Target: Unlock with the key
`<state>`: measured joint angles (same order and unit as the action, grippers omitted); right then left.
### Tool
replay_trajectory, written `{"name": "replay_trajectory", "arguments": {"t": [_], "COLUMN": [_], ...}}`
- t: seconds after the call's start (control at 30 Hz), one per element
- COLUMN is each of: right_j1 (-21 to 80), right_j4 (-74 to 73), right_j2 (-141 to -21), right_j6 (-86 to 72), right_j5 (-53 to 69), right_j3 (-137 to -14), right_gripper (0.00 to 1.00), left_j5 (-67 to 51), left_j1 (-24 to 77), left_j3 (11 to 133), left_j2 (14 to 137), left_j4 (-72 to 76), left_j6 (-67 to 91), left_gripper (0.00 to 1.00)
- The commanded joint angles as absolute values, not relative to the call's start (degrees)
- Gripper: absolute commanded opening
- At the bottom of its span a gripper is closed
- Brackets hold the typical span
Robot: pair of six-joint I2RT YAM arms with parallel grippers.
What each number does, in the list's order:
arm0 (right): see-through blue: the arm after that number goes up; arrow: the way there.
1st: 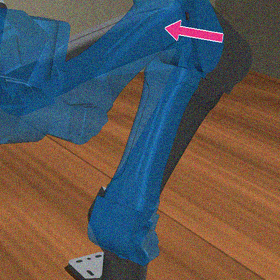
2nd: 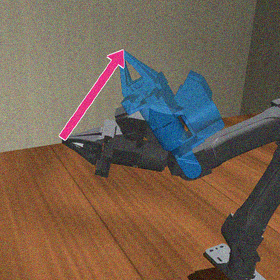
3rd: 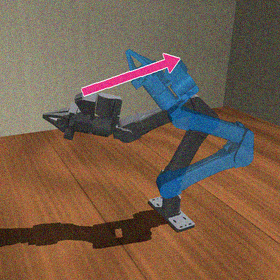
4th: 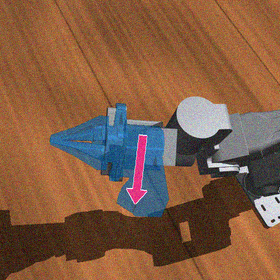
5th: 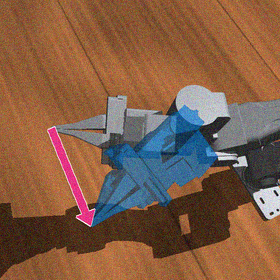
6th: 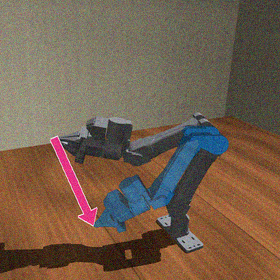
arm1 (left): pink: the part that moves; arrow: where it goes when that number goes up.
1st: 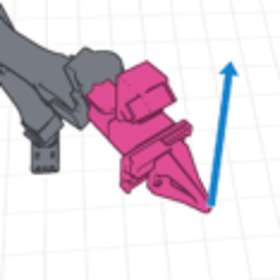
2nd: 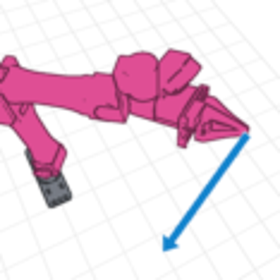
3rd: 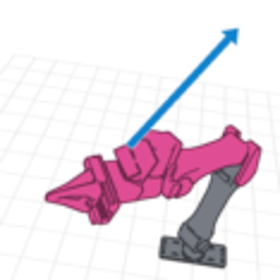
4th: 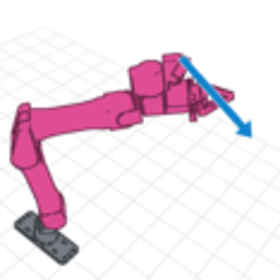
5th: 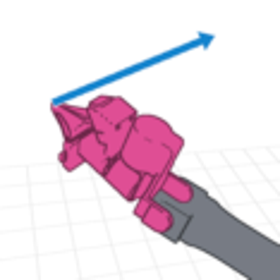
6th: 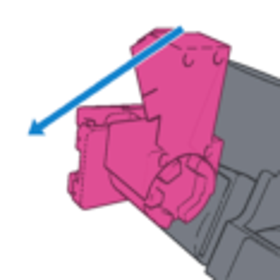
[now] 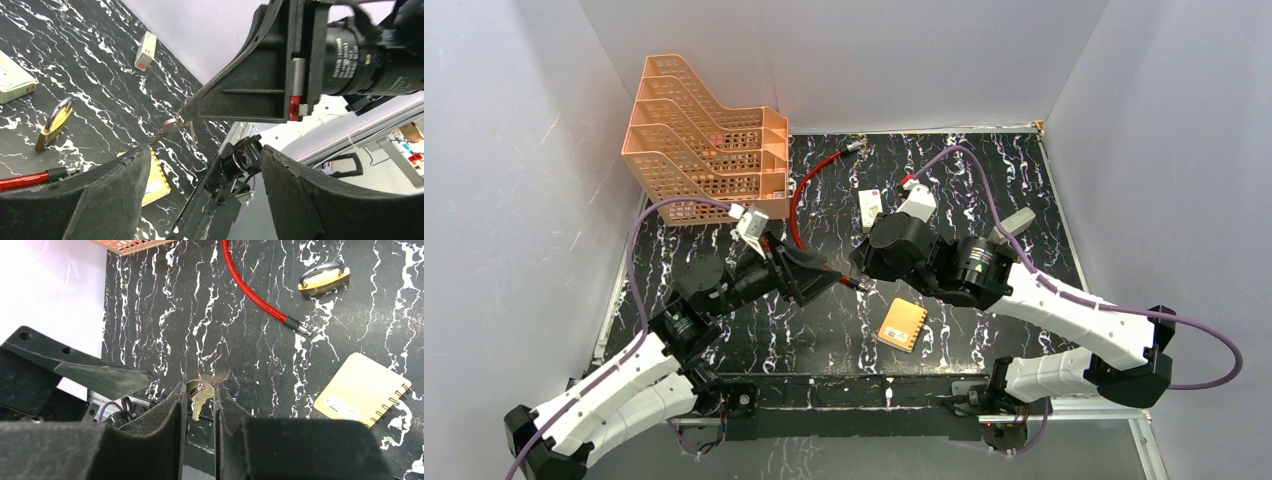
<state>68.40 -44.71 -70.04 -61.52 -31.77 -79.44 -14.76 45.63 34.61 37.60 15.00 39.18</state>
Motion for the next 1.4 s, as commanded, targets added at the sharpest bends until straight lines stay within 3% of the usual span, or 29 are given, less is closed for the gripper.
{"name": "replay_trajectory", "arguments": {"t": [0.0,0.43,0.87,1.37], "right_j1": [67.94,67.68,67.5,67.35], "right_j4": [-41.88,-41.28,-41.31,-40.96], "right_j2": [-69.91,-70.18,-70.84,-71.26], "right_j6": [-62.25,-62.71,-62.46,-62.36], "right_j5": [-33.86,-34.75,-34.54,-34.13], "right_j3": [-83.2,-83.23,-83.93,-83.94], "right_gripper": [0.0,0.0,0.0,0.0], "left_j5": [-19.73,-20.87,-18.79,-20.54], "left_j1": [45.79,45.75,45.79,45.83], "left_j3": [37.76,37.29,39.31,40.43], "left_j2": [40.19,44.14,47.45,50.22], "left_j4": [15.53,18.8,18.14,20.18], "left_j6": [37.05,39.55,39.32,40.25], "left_gripper": [0.74,0.48,0.3,0.22]}}
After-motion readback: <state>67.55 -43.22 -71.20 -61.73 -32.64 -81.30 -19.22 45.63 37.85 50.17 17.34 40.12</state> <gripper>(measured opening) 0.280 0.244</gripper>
